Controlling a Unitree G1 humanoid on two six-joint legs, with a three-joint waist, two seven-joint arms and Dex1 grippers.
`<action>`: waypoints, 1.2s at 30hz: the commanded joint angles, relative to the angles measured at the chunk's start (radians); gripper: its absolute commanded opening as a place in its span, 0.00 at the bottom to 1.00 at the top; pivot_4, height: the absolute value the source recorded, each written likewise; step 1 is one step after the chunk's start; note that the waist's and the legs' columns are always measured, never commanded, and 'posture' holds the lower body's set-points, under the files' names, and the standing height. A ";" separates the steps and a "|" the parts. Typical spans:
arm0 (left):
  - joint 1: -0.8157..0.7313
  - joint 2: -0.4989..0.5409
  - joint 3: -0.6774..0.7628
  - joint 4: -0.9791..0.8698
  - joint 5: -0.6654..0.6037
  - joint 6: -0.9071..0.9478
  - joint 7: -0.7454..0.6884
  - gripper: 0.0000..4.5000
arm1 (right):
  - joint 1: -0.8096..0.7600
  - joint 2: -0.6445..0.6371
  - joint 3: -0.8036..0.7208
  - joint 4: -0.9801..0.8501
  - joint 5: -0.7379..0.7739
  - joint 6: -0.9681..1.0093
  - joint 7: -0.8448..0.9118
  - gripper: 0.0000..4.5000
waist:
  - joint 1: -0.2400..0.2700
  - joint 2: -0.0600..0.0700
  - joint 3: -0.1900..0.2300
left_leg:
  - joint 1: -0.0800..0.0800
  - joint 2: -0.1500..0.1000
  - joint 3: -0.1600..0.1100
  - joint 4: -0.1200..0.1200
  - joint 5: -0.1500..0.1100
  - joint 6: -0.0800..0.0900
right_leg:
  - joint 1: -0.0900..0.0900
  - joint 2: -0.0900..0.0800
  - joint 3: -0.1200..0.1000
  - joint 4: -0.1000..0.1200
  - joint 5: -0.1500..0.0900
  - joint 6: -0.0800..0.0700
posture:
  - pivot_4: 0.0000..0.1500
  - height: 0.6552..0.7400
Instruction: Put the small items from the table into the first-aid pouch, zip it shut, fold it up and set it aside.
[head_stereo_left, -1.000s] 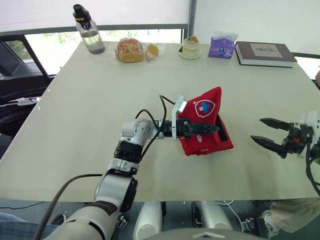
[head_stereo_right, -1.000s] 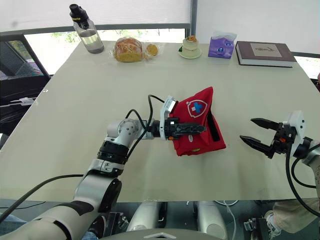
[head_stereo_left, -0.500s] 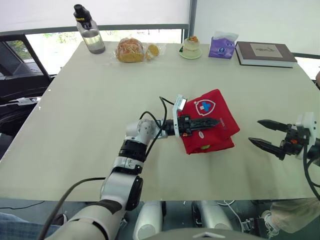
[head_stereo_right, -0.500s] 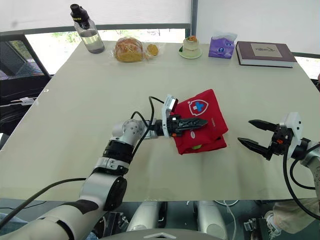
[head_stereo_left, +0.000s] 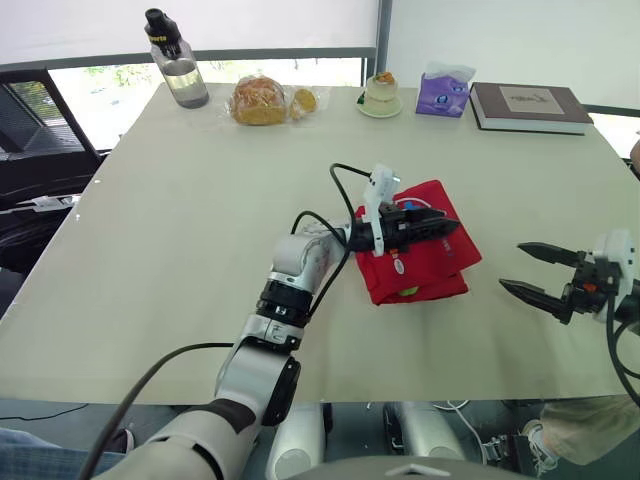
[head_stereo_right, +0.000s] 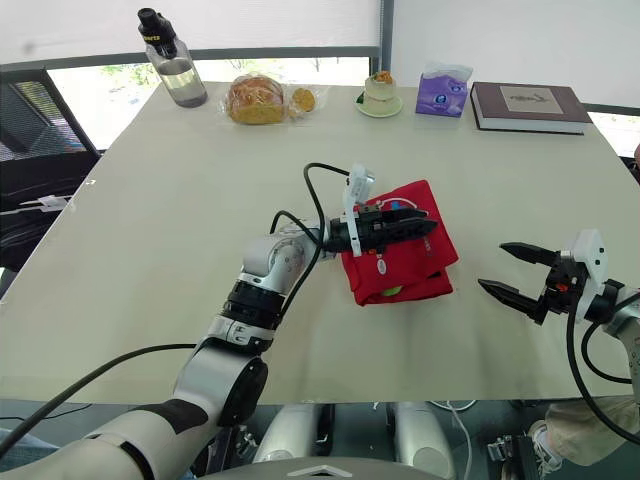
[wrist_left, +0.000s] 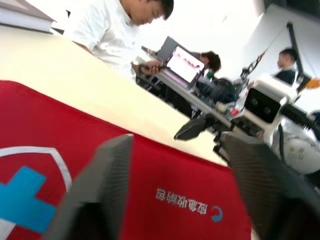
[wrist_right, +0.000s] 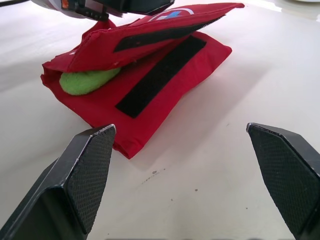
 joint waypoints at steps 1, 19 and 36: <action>-0.011 0.001 -0.071 0.021 0.101 -0.102 0.025 0.30 | -0.003 0.001 -0.013 -0.013 0.006 -0.025 -0.004 1.00 | 0.000 0.000 0.000 | 0.000 0.000 0.000 0.000 0.000 0.000 | 0.000 0.000 0.000 0.000 0.000 0.000 | 1.00 1.00; 0.078 -0.007 -0.431 0.137 0.389 -0.232 -0.192 0.01 | 0.021 -0.007 -0.030 -0.048 0.031 -0.011 -0.016 1.00 | 0.000 0.006 -0.005 | 0.004 -0.003 -0.002 0.000 -0.001 0.003 | 0.007 -0.001 0.001 -0.006 0.000 0.001 | 1.00 1.00; -0.244 -0.056 -0.085 0.310 0.230 -0.193 -0.133 0.01 | 0.019 -0.002 -0.026 -0.075 0.040 0.013 -0.053 1.00 | 0.000 0.009 -0.006 | 0.001 -0.003 -0.003 0.000 -0.001 0.003 | 0.006 0.000 0.000 -0.006 -0.001 0.004 | 1.00 1.00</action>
